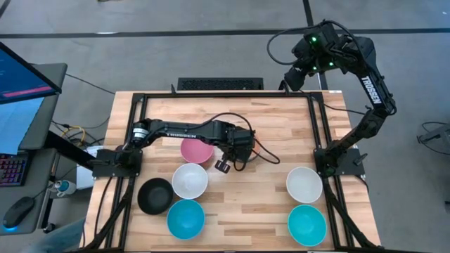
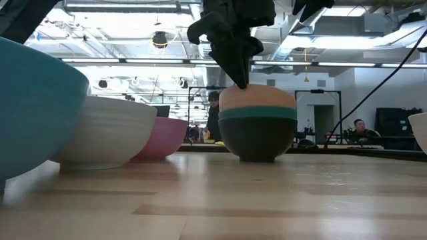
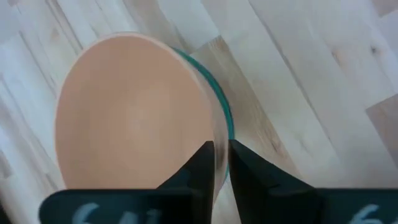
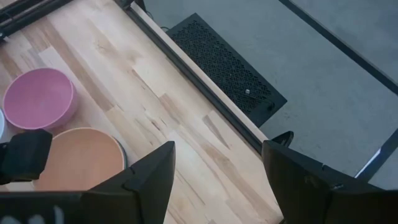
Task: Nest bowls inside each other
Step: Stack the orange bowl on top of the dark green bowl
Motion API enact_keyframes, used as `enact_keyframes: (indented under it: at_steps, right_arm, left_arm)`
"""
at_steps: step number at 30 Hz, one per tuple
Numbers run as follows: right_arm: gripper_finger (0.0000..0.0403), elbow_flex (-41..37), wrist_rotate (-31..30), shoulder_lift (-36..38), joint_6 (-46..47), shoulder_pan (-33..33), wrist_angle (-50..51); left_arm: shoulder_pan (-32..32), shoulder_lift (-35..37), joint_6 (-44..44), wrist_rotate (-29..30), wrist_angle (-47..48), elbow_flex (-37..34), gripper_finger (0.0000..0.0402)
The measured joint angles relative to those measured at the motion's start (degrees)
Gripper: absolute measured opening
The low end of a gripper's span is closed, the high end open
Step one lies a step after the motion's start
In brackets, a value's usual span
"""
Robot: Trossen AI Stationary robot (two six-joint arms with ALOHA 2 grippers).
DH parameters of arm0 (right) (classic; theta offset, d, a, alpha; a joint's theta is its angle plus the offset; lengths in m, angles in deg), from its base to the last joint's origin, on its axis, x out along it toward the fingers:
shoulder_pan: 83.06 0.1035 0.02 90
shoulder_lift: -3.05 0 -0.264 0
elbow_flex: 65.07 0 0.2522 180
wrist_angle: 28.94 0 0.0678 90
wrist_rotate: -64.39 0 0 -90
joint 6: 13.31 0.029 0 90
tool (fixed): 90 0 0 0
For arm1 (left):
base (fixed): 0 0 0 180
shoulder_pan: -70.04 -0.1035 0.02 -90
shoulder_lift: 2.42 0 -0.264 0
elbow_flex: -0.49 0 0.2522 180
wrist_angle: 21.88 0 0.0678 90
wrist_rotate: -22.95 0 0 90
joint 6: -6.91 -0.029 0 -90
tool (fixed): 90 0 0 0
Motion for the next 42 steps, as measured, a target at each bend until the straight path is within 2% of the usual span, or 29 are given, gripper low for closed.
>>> enact_keyframes:
  at_steps: [4,14,26,42]
  right_arm:
    - [0.0265,0.0,-0.01,0.0,0.18,0.0,0.0]
    - [0.0265,0.0,-0.01,-0.02,0.45,-0.07,0.0]
    - [0.0265,0.0,-0.01,-0.02,0.49,-0.07,-0.01]
    - [0.0265,0.0,-0.01,-0.02,1.53,-0.07,0.0]
  left_arm:
    - [-0.04,-1.92,-0.4,0.52,-0.75,-0.07,0.0005]
    - [0.04,-3.49,-0.13,3.65,-1.41,-0.03,0.0009]
    - [-0.49,-0.97,2.6,1.37,-3.85,0.89,0.0011]
    - [-1.29,-1.17,5.44,-1.79,-4.13,0.83,0.0098]
